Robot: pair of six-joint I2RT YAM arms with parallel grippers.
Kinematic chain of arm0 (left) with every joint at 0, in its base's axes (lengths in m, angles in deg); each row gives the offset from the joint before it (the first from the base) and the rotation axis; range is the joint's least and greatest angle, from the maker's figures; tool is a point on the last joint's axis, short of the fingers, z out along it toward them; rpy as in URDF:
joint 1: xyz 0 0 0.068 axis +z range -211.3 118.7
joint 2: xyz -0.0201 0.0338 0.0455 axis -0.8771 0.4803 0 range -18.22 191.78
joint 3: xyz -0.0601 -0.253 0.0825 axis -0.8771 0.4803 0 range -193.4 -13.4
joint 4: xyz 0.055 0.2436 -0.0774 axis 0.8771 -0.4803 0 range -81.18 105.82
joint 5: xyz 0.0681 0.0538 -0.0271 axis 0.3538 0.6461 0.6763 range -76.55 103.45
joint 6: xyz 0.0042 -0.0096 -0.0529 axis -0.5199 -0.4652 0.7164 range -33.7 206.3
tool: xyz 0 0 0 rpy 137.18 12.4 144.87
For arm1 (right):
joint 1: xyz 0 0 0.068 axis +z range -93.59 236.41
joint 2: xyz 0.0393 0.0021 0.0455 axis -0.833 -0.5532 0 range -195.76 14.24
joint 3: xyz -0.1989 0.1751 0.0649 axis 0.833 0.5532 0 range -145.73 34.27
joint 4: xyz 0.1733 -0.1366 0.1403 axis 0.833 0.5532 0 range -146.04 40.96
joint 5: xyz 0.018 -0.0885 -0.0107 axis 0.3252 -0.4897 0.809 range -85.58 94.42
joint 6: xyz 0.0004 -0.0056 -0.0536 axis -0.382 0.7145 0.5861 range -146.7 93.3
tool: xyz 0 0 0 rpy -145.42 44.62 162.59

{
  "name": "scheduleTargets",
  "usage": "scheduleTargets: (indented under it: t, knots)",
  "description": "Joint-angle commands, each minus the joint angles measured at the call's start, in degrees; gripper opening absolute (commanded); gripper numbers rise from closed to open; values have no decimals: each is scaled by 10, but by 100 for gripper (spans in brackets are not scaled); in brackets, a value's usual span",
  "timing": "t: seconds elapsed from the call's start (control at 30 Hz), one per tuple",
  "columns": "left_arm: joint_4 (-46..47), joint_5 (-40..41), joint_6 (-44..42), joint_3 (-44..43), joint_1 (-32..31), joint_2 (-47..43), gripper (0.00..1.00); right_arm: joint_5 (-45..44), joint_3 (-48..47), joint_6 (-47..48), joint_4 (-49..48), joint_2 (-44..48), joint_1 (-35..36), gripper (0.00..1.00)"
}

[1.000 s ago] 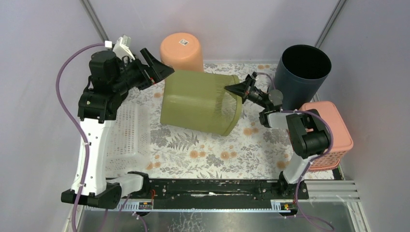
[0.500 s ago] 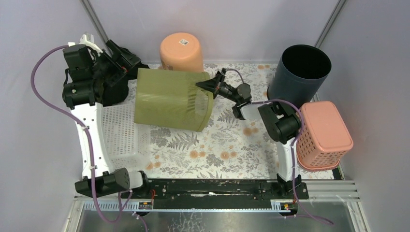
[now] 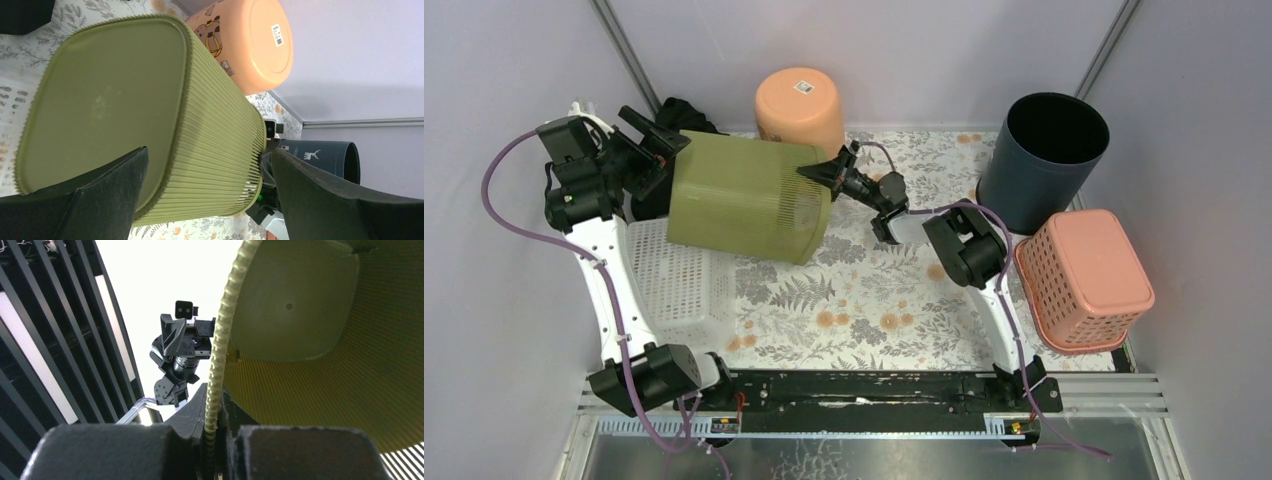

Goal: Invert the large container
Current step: Turn the container upside down at the center of the board.

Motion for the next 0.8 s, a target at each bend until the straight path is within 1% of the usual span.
scheduleTargets:
  t: [0.0,0.2,0.43,0.57,0.63,0.73,0.77]
  knots:
    - [55,-27,6,2,7,-1,100,-56,-80,-28,-124,-1,26,0]
    - [60,-34,12,-5,11,9,100,-72,-132,-38,-124,-41,47,0]
    - [70,-41,6,17,11,11,100,-80,-131,-32,-124,-69,61,0]
    - [79,-54,13,27,11,13,100,-73,-109,-26,-123,-75,62,1]
    - [83,-58,14,32,11,12,100,-66,-88,-24,-123,-78,62,10]
    - [95,-73,21,40,11,8,100,-55,-51,-13,-123,-75,62,34]
    - [97,-80,21,40,11,8,100,-54,-33,-10,-123,-72,61,41]
